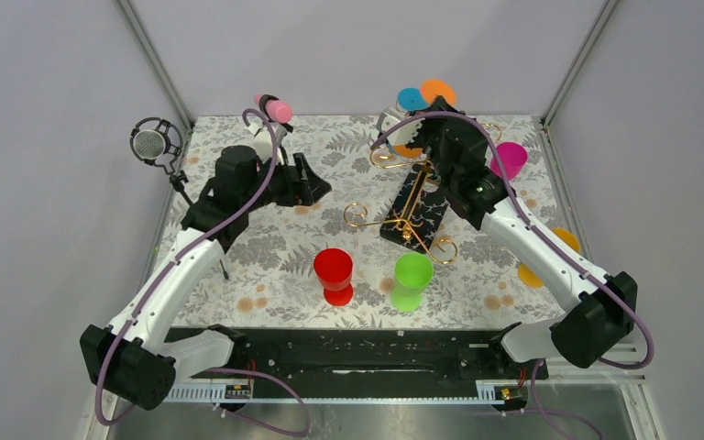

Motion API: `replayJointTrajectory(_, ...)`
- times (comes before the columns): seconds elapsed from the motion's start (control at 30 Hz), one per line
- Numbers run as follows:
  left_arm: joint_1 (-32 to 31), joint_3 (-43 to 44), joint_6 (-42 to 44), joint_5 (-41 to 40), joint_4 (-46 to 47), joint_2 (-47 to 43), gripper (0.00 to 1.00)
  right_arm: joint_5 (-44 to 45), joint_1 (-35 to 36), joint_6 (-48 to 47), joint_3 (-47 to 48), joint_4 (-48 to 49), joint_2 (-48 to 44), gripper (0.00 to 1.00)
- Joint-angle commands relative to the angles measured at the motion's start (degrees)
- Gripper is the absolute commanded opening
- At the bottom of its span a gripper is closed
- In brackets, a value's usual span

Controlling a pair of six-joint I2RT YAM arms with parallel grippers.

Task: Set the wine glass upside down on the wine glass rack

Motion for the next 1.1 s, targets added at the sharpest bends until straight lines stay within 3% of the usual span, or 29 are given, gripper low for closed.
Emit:
replayJointTrajectory(0.0, 0.18, 0.29, 0.7, -0.33, 2.74, -0.01, 0.77, -1.43, 0.91, -2.23, -1.44, -0.86, -2.01, 0.0)
replayJointTrajectory(0.3, 0.19, -1.01, 0.59, -0.44, 2.8, -1.26, 0.77, -2.29, 2.9, -1.4, -6.27, -0.35, -2.69, 0.0)
replayJointTrajectory(0.7, 0.19, -2.83, -0.17, -0.03, 3.43, -2.09, 0.77, -9.2, 5.12, -0.97, -8.2, -8.62, -5.28, 0.0)
replayJointTrajectory(1.07, 0.18, -3.95, -0.47, -0.04, 3.78, -2.46, 0.77, -15.92, 6.06, 1.36, -9.17, -9.45, -5.91, 0.0)
